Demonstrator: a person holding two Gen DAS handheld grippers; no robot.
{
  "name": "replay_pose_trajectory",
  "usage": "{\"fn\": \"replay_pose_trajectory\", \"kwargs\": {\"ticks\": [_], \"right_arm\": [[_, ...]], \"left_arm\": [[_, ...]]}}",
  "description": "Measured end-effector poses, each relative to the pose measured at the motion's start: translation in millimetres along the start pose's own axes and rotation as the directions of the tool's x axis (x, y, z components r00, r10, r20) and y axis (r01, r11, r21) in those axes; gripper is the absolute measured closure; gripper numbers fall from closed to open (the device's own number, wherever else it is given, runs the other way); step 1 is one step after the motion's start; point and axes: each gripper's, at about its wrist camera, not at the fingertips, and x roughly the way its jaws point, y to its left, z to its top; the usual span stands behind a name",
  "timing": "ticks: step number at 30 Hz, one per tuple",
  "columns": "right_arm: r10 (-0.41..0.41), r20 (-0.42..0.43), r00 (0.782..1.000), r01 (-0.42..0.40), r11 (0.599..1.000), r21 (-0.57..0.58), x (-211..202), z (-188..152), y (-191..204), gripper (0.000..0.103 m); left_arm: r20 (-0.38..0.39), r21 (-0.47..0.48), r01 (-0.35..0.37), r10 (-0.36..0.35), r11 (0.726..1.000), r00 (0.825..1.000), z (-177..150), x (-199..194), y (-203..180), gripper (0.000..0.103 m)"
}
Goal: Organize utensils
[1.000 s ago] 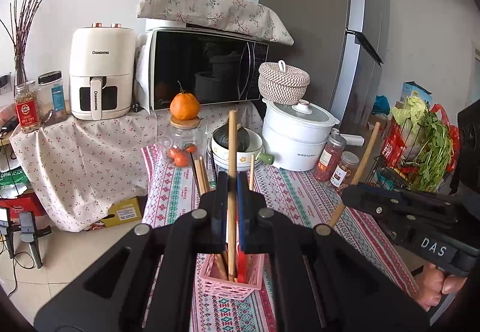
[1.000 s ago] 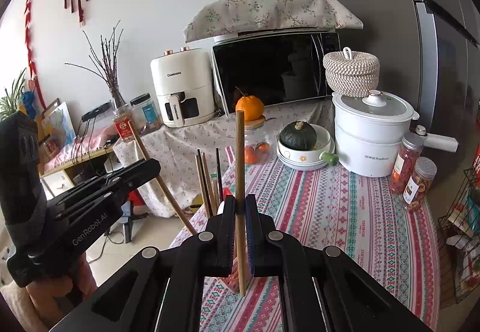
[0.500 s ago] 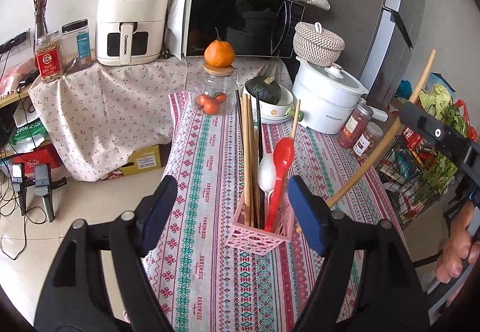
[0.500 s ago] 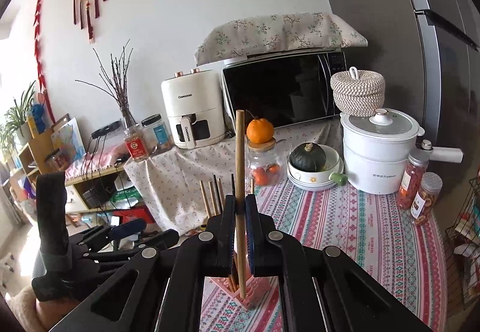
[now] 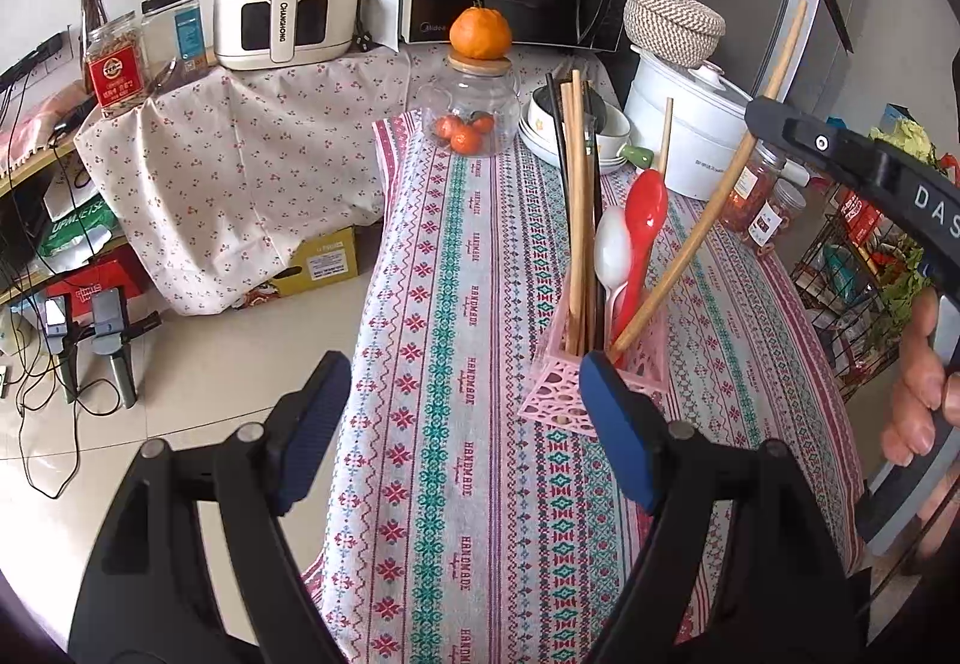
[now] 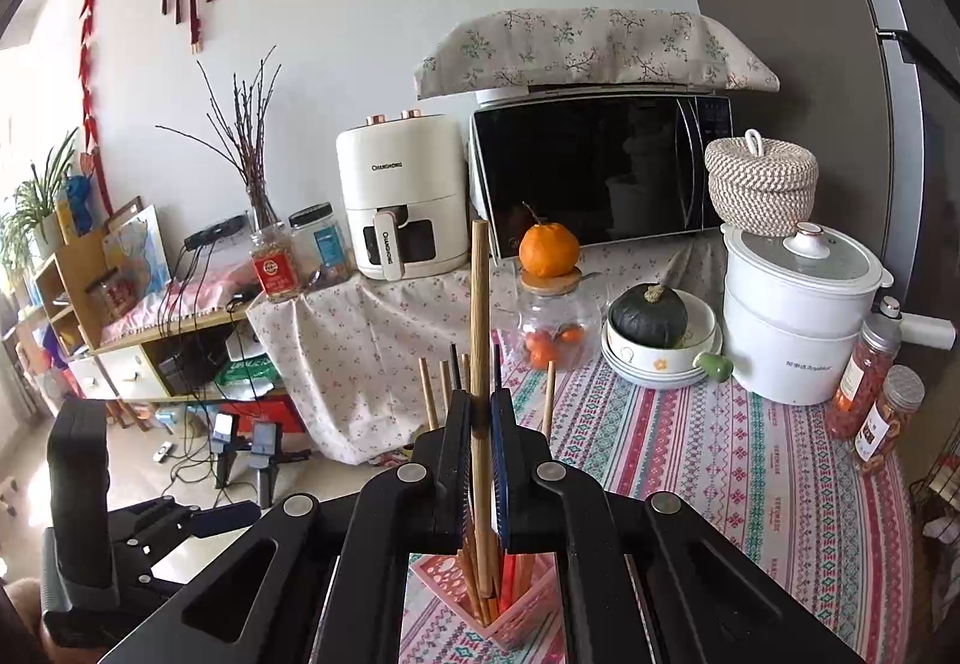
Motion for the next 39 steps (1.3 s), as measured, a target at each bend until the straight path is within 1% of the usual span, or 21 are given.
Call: {"fn": "replay_pose_trajectory", "kwargs": {"ticks": [5, 8, 9, 10, 11, 13, 15, 17, 19, 20, 21, 22, 23, 25, 27, 30, 33, 37, 39], "right_arm": [[-0.009, -0.073, 0.997, 0.008, 1.0, -0.024, 22.2, -12.8, 3.1, 0.096], [-0.004, -0.086, 0.996, 0.003, 1.0, -0.012, 22.2, -15.9, 0.8, 0.095], [0.0, -0.083, 0.997, -0.001, 1.0, -0.005, 19.8, -15.7, -0.4, 0.092], [0.005, -0.078, 0.997, -0.005, 1.0, 0.003, 16.9, -15.0, -1.4, 0.084], [0.007, -0.074, 0.997, -0.007, 1.0, 0.01, 13.8, -14.1, -2.4, 0.079], [0.009, -0.062, 0.998, -0.007, 0.999, 0.031, 5.3, -14.0, -6.3, 0.054], [0.009, -0.062, 0.998, -0.005, 0.999, 0.054, -3.4, -13.6, -10.1, 0.049], [-0.014, -0.075, 0.997, 0.019, 0.998, 0.061, -12.3, -13.9, -14.5, 0.044], [-0.056, -0.074, 0.996, 0.06, 0.997, 0.055, -24.0, -14.9, -18.5, 0.032], [-0.076, -0.069, 0.995, 0.08, 0.995, 0.052, -30.8, -15.9, -20.5, 0.03], [-0.092, -0.066, 0.994, 0.095, 0.994, 0.052, -37.9, -17.3, -23.1, 0.025], [-0.105, -0.063, 0.992, 0.109, 0.992, 0.056, -44.7, -19.1, -25.9, 0.018], [-0.117, -0.065, 0.991, 0.121, 0.991, 0.064, -51.3, -21.0, -29.0, 0.015], [-0.14, -0.071, 0.988, 0.146, 0.986, 0.078, -63.8, -26.0, -35.0, 0.0], [-0.183, -0.067, 0.981, 0.188, 0.979, 0.076, -76.8, -32.7, -39.2, 0.0], [-0.258, -0.085, 0.962, 0.262, 0.964, 0.038, -90.7, -42.2, -41.9, 0.0], [-0.289, -0.115, 0.95, 0.293, 0.956, 0.02, -102.1, -52.5, -43.5, 0.0], [-0.31, -0.119, 0.943, 0.317, 0.947, 0.043, -119.3, -63.8, -45.6, 0.0], [-0.326, -0.107, 0.939, 0.332, 0.942, 0.046, -128.3, -66.5, -45.8, 0.0]], "left_arm": [[-0.006, -0.004, 0.008, -0.008, 1.0, 1.0, 0.8, 1.4, -2.3, 0.022], [-0.02, 0.009, 0.005, -0.005, 1.0, 1.0, 0.2, 3.1, -5.4, 0.021], [-0.023, 0.013, 0.004, -0.004, 1.0, 1.0, 0.0, 3.1, -6.3, 0.021], [-0.023, 0.016, 0.003, -0.003, 1.0, 1.0, 0.0, 2.7, -7.3, 0.02], [-0.023, 0.018, 0.002, -0.002, 1.0, 1.0, -0.1, 2.2, -8.0, 0.019], [-0.021, 0.02, 0.0, 0.001, 1.0, 1.0, 0.2, 0.5, -9.3, 0.017], [-0.021, 0.022, -0.002, 0.003, 1.0, 1.0, 0.7, -2.0, -11.2, 0.014], [-0.019, 0.024, -0.003, 0.004, 1.0, 1.0, 1.8, -4.9, -13.8, 0.011], [-0.008, 0.022, -0.009, 0.009, 1.0, 1.0, 2.5, -9.7, -16.5, 0.005], [0.0, 0.02, -0.013, 0.013, 1.0, 1.0, 2.4, -12.5, -18.6, 0.004], [0.007, 0.018, -0.018, 0.018, 1.0, 1.0, 1.8, -15.3, -20.1, 0.002], [0.013, 0.016, -0.023, 0.023, 1.0, 1.0, 1.3, -18.2, -22.2, 0.001], [0.014, 0.014, -0.028, 0.028, 1.0, 1.0, 0.5, -20.6, -24.1, 0.001], [0.016, 0.011, -0.033, 0.033, 0.999, 0.999, -1.9, -24.5, -28.0, 0.001], [0.025, 0.012, -0.044, 0.043, 0.999, 0.999, -5.9, -29.2, -32.7, 0.001], [0.024, 0.032, -0.065, 0.064, 0.997, 0.998, -11.1, -34.6, -41.3, 0.001], [0.054, 0.021, -0.071, 0.07, 0.997, 0.996, -15.0, -45.9, -48.8, 0.001], [0.116, 0.027, -0.091, 0.087, 0.995, 0.989, -19.1, -64.3, -62.5, 0.001], [0.144, 0.033, -0.095, 0.09, 0.995, 0.985, -22.2, -72.5, -70.3, 0.0]]}}
